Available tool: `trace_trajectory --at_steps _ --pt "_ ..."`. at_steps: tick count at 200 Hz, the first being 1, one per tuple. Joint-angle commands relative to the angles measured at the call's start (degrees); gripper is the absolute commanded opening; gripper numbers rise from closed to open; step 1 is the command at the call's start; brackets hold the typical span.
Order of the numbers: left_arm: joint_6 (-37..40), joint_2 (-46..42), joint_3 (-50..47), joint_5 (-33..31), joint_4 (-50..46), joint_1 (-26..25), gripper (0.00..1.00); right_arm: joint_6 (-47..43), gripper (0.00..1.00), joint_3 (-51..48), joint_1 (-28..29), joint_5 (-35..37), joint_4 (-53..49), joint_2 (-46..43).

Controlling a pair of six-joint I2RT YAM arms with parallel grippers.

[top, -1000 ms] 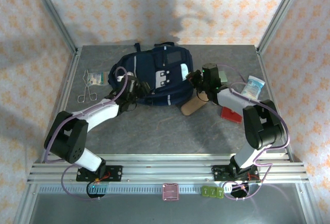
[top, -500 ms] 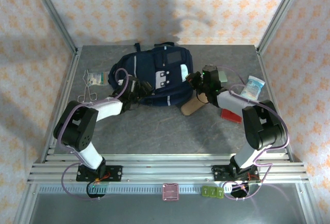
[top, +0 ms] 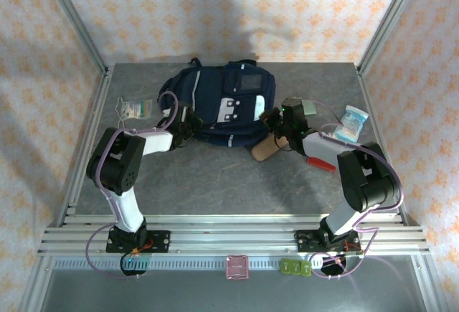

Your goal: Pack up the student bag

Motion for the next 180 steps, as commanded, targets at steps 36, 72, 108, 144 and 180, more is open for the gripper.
trace_trajectory --at_steps 36,72,108,144,180 --pt "3.4 -3.5 -0.6 2.8 -0.9 -0.3 0.00 -12.1 0.37 9.1 5.0 16.8 -23.2 -5.6" --pt "5.0 -7.0 -2.4 3.0 -2.1 -1.4 0.26 -15.2 0.39 11.0 7.2 6.8 -15.8 -5.7" --pt "5.6 -9.6 -5.7 0.5 -2.3 -3.1 0.31 -15.5 0.43 22.5 11.4 -2.8 -14.5 7.5" --pt "4.4 -9.1 -9.7 1.4 0.8 -3.5 0.29 -12.5 0.44 32.1 13.4 -8.7 -13.5 19.8" --pt "3.5 -7.5 -11.7 2.0 3.1 -3.6 0.26 -9.8 0.45 36.6 13.7 -8.1 -15.0 27.5"
